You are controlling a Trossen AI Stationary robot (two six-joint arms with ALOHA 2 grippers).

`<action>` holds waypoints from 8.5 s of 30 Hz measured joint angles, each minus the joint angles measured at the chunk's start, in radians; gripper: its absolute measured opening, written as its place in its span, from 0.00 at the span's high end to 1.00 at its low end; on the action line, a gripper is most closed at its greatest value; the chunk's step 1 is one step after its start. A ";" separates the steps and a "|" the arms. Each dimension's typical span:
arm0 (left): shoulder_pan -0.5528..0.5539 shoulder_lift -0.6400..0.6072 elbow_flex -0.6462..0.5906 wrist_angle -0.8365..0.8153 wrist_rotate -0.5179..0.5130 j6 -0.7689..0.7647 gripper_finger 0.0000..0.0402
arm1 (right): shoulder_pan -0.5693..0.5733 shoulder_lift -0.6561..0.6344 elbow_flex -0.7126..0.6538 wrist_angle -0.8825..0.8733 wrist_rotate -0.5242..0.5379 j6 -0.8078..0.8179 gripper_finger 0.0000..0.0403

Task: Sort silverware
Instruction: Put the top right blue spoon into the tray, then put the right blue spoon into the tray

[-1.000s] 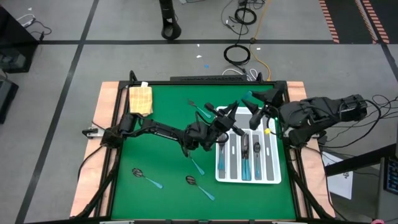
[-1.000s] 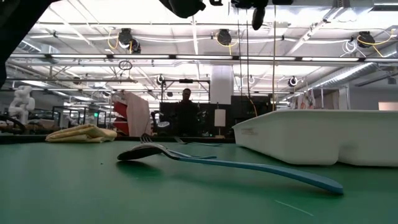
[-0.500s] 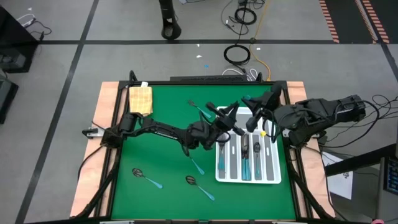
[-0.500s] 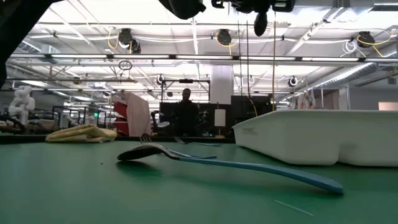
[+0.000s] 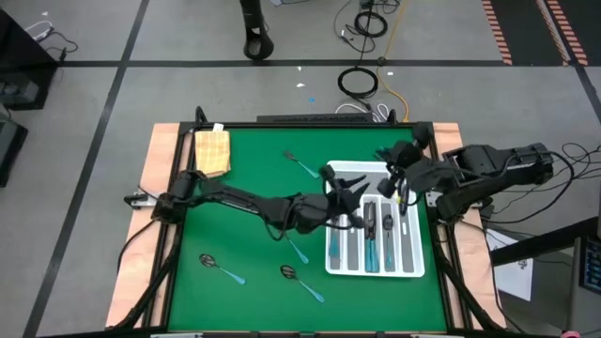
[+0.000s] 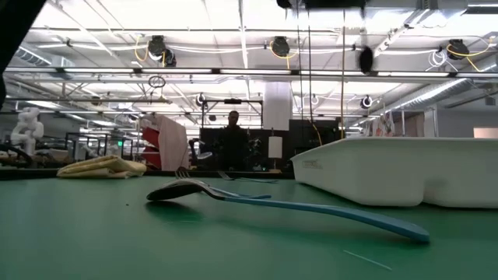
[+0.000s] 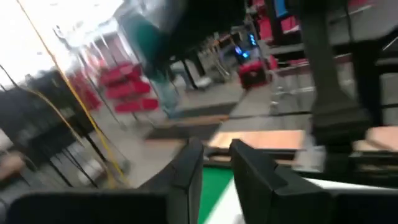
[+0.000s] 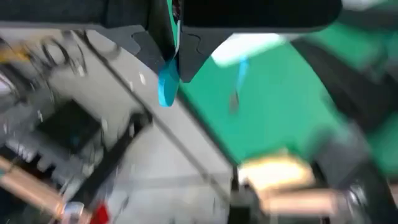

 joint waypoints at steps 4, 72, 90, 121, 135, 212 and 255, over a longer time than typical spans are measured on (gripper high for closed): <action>-0.017 -0.083 0.001 -0.244 0.004 -0.185 0.77 | 0.063 0.013 0.000 -0.261 -0.086 0.095 1.00; -0.028 -0.142 -0.001 -0.847 0.102 -0.642 0.78 | 0.892 0.437 -0.456 -0.024 -0.237 0.962 0.54; -0.329 -0.132 -0.234 -0.972 0.386 -0.592 0.78 | 0.892 0.437 -0.182 -0.389 -0.065 1.101 0.54; -0.341 -0.061 -0.397 -0.695 0.580 -0.471 0.78 | 0.890 0.437 -0.185 -0.425 -0.089 1.125 0.54; -0.299 0.025 -0.389 -0.695 0.641 -0.506 0.96 | 0.890 0.437 -0.185 -0.431 -0.095 1.139 0.54; -0.190 -0.245 -0.369 -0.011 -0.111 -0.284 0.98 | 0.397 0.356 -0.180 0.455 0.551 1.106 0.56; -0.187 -0.264 -0.370 -0.645 0.296 -0.729 0.50 | 0.416 0.367 -0.203 -0.229 0.157 0.257 1.00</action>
